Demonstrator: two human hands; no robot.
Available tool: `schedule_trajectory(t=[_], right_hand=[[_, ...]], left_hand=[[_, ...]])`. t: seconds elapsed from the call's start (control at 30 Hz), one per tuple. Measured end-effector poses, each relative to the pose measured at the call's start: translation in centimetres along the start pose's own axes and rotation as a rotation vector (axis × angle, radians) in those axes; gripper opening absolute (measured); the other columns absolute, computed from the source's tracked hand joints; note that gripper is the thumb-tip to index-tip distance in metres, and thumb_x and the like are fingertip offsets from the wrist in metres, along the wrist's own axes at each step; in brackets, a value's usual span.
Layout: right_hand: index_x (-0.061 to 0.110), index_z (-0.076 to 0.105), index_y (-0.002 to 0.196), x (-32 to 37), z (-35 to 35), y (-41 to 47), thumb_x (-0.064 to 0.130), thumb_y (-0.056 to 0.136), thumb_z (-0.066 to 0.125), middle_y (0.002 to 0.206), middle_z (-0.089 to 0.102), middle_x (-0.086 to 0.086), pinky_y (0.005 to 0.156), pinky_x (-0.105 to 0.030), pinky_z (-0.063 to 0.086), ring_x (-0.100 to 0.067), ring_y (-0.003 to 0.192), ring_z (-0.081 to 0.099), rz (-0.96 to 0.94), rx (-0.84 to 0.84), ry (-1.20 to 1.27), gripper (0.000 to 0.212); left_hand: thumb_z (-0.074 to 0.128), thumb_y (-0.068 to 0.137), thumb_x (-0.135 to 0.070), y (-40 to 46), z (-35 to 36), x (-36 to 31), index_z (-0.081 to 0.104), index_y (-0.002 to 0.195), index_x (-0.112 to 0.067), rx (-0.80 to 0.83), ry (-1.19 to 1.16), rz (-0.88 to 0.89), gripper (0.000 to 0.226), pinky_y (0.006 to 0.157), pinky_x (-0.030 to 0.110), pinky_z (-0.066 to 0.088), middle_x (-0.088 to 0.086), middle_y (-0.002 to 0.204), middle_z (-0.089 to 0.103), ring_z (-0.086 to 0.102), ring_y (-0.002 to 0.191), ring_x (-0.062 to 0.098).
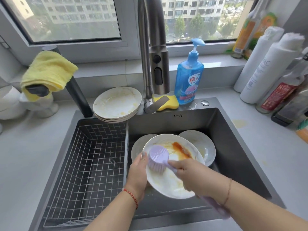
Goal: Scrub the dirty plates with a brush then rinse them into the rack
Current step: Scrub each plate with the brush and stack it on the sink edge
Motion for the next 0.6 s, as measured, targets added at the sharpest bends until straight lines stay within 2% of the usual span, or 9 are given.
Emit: schedule_trajectory(t=[0.03,0.1,0.2,0.27,0.3,0.37,0.4,0.5,0.6], right_hand=[[0.035,0.057,0.116,-0.3,-0.2,1.1,0.02,0.102,0.034,0.065,0.035,0.009,0.038,-0.01,0.026,-0.008,0.051,0.035,0.001,-0.051,-0.047,0.031],[0.034,0.052,0.099,-1.1,-1.3,2.6,0.017,0.1,0.032,0.074,0.037,0.012,0.048,-0.014,0.032,-0.015,0.069,0.043,-0.008,-0.15,-0.25,0.026],[0.013,0.057,0.116,-2.6,-3.3,2.3,0.015,0.1,0.035,0.091,0.052,-0.001,0.076,-0.031,0.047,-0.021,0.082,0.048,0.057,-0.133,-0.467,0.027],[0.007,0.056,0.125,-3.4,-4.0,1.0,0.013,0.1,0.035,0.095,0.051,-0.003,0.081,-0.031,0.045,-0.02,0.082,0.046,0.096,-0.01,-0.509,0.033],[0.008,0.056,0.127,-3.4,-4.0,0.1,0.013,0.101,0.035,0.091,0.05,-0.001,0.076,-0.025,0.045,-0.018,0.078,0.046,0.112,0.054,-0.497,0.034],[0.01,0.057,0.124,-2.6,-3.5,-1.6,0.012,0.1,0.035,0.07,0.044,0.007,0.05,-0.011,0.036,-0.01,0.054,0.041,0.123,0.176,-0.489,0.033],[0.013,0.058,0.123,-2.0,-3.1,-2.4,0.015,0.099,0.035,0.058,0.04,0.009,0.041,-0.011,0.032,-0.006,0.042,0.037,0.121,0.225,-0.451,0.033],[0.025,0.059,0.122,0.0,-2.0,-3.5,0.033,0.1,0.037,0.035,0.037,0.014,0.039,-0.017,0.037,-0.003,0.026,0.035,0.103,0.289,-0.259,0.033],[0.028,0.059,0.123,1.3,-0.8,-2.1,0.035,0.1,0.037,0.049,0.044,0.005,0.036,-0.014,0.036,-0.004,0.029,0.038,0.042,0.221,-0.165,0.033]], left_hand=[[0.038,0.106,-0.037,-0.1,0.0,0.2,0.064,0.122,-0.014,0.004,0.002,-0.013,0.039,0.091,0.043,0.056,0.01,0.112,0.074,0.07,0.106,0.027],[0.039,0.106,-0.037,-0.2,-0.3,0.3,0.064,0.123,-0.014,-0.013,0.005,-0.013,0.038,0.093,0.045,0.055,0.009,0.112,0.074,0.07,0.106,0.027],[0.041,0.105,-0.037,0.1,-1.1,0.0,0.065,0.121,-0.014,-0.07,0.016,0.017,0.036,0.097,0.051,0.053,0.008,0.111,0.074,0.069,0.107,0.028],[0.043,0.105,-0.035,0.5,-1.7,-0.1,0.068,0.116,-0.015,-0.122,0.03,0.026,0.033,0.096,0.053,0.053,0.009,0.108,0.075,0.069,0.106,0.03],[0.044,0.105,-0.035,0.6,-1.9,-0.1,0.068,0.114,-0.016,-0.139,0.036,0.031,0.032,0.097,0.055,0.052,0.008,0.107,0.075,0.069,0.106,0.031],[0.045,0.104,-0.037,0.9,-2.2,0.1,0.069,0.115,-0.018,-0.155,0.04,0.042,0.033,0.098,0.057,0.05,0.007,0.109,0.075,0.068,0.108,0.031],[0.045,0.104,-0.039,1.0,-2.2,0.2,0.068,0.117,-0.017,-0.16,0.035,0.04,0.034,0.1,0.057,0.05,0.006,0.11,0.074,0.067,0.109,0.03],[0.045,0.104,-0.039,1.2,-1.9,0.5,0.067,0.12,-0.016,-0.147,0.013,0.041,0.036,0.102,0.056,0.048,0.007,0.113,0.073,0.066,0.112,0.03],[0.043,0.104,-0.039,0.9,-1.4,0.6,0.067,0.118,-0.015,-0.102,0.005,0.039,0.037,0.103,0.056,0.047,0.01,0.113,0.073,0.066,0.111,0.031]])
Point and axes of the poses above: each hand's wrist, its own y-axis towards the middle knuckle, its own z-axis out of the palm, x = y × z, the point moved 3 cm from there along y, towards the middle knuckle
